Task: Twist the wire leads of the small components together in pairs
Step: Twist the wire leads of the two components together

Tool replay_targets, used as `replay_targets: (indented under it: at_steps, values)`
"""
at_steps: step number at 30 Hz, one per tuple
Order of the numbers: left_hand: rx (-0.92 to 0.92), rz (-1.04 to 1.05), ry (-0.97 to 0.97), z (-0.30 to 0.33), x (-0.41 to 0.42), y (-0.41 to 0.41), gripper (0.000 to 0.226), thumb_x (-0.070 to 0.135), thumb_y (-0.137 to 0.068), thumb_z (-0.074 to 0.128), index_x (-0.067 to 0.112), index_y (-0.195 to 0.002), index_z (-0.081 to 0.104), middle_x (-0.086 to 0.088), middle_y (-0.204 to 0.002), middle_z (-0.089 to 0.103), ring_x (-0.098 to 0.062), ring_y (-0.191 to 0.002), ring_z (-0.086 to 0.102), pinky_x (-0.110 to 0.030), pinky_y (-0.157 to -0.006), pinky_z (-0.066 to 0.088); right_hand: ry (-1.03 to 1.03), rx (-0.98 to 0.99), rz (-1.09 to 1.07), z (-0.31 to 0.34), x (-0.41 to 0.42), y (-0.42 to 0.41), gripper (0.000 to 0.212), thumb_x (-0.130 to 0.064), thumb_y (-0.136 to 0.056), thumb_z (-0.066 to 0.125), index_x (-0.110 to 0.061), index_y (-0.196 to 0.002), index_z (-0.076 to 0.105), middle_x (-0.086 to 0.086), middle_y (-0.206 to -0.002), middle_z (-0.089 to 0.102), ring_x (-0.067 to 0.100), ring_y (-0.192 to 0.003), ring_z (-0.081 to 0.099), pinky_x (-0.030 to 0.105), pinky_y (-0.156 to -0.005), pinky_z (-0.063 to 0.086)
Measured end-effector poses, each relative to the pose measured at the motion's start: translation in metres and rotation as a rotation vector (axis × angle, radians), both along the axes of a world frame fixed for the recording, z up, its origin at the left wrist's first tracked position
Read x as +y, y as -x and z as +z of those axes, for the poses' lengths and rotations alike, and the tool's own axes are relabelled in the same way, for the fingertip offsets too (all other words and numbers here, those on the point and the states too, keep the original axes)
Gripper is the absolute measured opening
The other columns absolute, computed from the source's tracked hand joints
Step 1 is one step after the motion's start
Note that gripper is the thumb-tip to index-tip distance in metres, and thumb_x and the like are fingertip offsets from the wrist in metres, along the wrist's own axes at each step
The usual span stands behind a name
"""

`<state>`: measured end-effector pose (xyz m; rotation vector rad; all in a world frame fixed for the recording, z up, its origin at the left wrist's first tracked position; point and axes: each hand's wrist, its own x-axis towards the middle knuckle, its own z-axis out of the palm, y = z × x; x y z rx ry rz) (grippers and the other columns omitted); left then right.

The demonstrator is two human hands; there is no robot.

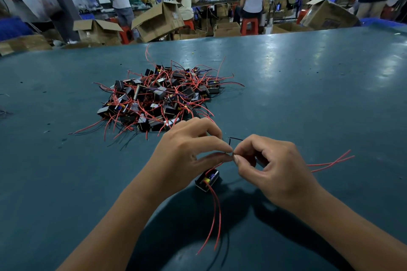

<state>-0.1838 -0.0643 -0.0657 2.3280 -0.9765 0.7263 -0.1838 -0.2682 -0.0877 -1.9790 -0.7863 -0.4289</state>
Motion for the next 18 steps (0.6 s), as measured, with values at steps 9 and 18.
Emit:
replay_targets:
  at_steps: [9, 18]
  values:
    - [0.058, -0.019, -0.041, -0.0018, -0.0024, -0.0008, 0.019, 0.03, -0.095, 0.062, 0.014, -0.093, 0.073, 0.002, -0.095, 0.057, -0.017, -0.085, 0.055, -0.033, -0.072, 0.046, 0.091, -0.086, 0.001, 0.0014, -0.0012, 0.0021, 0.007, -0.011, -0.08, 0.067, -0.017, -0.079, 0.064, -0.014, -0.069, 0.055, 0.003, -0.064, 0.052, 0.011, -0.064, 0.04]
    - [0.434, -0.059, 0.079, -0.0039, -0.0076, 0.0058, 0.013, 0.028, -0.102, 0.051, 0.027, -0.089, 0.052, 0.015, -0.085, 0.046, -0.007, -0.077, 0.048, -0.018, -0.07, 0.035, 0.077, -0.107, -0.003, 0.0002, -0.0005, 0.0019, 0.006, -0.011, -0.082, 0.067, -0.015, -0.085, 0.07, -0.013, -0.07, 0.056, 0.004, -0.065, 0.053, 0.015, -0.063, 0.043]
